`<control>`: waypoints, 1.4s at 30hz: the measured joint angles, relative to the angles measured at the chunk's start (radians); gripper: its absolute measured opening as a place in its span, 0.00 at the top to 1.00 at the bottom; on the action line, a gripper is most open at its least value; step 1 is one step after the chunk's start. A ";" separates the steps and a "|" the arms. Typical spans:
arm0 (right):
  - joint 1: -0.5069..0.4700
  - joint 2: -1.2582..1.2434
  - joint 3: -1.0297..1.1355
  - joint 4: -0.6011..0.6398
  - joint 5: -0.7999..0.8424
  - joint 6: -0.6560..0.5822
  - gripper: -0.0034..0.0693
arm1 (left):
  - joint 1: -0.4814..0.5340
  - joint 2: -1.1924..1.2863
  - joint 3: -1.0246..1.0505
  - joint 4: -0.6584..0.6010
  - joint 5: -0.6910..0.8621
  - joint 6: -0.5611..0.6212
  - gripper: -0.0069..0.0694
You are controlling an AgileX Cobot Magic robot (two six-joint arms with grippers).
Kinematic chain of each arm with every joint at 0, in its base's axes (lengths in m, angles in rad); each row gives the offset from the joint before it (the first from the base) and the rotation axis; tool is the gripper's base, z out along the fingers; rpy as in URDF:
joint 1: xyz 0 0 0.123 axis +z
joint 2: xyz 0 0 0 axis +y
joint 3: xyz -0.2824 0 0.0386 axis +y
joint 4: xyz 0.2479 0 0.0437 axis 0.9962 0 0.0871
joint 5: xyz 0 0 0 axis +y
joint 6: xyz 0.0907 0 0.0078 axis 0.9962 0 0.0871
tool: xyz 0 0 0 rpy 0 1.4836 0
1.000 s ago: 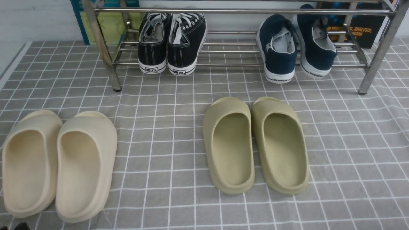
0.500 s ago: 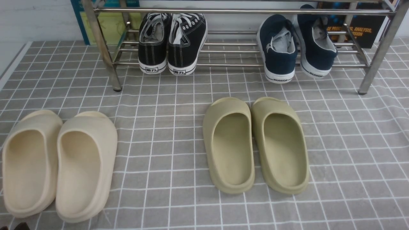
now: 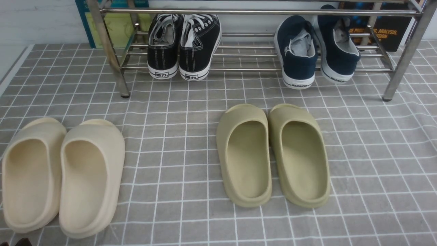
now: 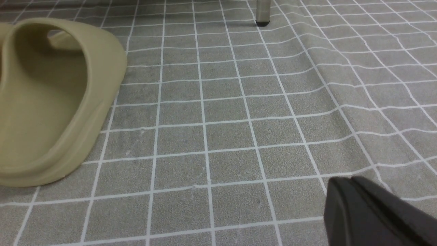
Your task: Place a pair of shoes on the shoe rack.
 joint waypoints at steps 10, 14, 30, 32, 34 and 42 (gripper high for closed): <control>0.000 0.000 0.000 -0.001 0.000 0.000 0.96 | 0.000 0.000 0.000 0.000 0.000 0.000 0.60; 0.000 0.000 0.000 0.000 0.000 0.000 0.96 | 0.000 0.000 0.000 0.000 0.000 0.000 0.60; 0.000 0.000 0.000 0.000 0.000 0.000 0.95 | 0.000 0.000 0.000 0.000 0.000 0.000 0.60; 0.000 0.000 0.000 0.000 0.000 0.000 0.95 | 0.000 0.000 0.000 0.000 0.000 0.000 0.60; 0.000 0.000 0.000 0.000 0.000 0.000 0.94 | 0.000 0.000 0.000 0.000 0.000 0.000 0.60; 0.000 0.000 0.000 0.002 0.000 0.000 0.94 | 0.000 0.000 0.000 0.000 0.000 0.000 0.60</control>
